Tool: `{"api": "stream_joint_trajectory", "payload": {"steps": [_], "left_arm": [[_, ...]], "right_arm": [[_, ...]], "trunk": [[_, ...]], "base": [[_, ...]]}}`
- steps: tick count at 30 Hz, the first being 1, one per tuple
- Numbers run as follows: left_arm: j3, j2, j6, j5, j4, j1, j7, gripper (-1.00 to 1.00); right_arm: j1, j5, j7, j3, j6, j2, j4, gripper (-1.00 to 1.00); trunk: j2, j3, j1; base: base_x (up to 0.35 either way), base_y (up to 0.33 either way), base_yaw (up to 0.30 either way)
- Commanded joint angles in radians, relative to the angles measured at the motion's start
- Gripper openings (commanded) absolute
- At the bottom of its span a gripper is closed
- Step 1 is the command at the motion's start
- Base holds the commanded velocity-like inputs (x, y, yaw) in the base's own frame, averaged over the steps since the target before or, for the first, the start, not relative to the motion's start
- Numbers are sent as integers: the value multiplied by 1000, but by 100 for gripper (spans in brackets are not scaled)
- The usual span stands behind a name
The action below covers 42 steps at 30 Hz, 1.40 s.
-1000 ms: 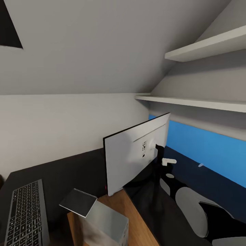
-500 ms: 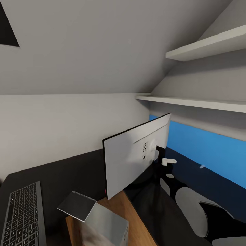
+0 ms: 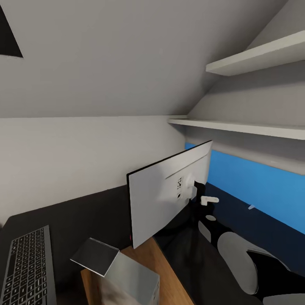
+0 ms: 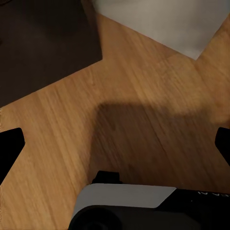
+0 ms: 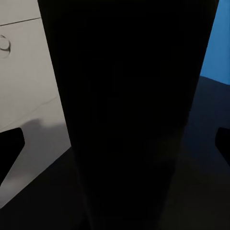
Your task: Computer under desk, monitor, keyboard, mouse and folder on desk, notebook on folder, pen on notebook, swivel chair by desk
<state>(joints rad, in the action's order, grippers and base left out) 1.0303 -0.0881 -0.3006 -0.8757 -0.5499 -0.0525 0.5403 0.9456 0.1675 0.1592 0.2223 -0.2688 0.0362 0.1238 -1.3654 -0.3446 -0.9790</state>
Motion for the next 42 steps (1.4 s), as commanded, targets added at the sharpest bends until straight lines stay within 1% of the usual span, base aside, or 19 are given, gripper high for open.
{"api": "stream_joint_trajectory", "payload": {"steps": [1,7,8,14,42], "left_arm": [[8,0,-6,-10,0,1,6,100],[7,24,-7,-9,39,1,5,100],[7,26,-7,-9,43,1,5,100],[7,36,-8,-8,58,1,6,100],[5,36,-11,-8,60,1,6,100]], "right_arm": [[1,10,3,8,-3,1,-1,100],[1,10,3,8,-3,1,0,100],[1,10,3,8,-3,1,0,-100],[1,10,3,7,-4,1,-1,-100],[1,11,2,6,-10,1,2,-100]], "trunk": [[-1,-1,0],[-1,-1,0],[-1,-1,0],[-1,-1,0],[-1,-1,0]], "base": [[9,0,0],[3,0,0],[0,0,0],[0,0,0],[0,0,0]]}}
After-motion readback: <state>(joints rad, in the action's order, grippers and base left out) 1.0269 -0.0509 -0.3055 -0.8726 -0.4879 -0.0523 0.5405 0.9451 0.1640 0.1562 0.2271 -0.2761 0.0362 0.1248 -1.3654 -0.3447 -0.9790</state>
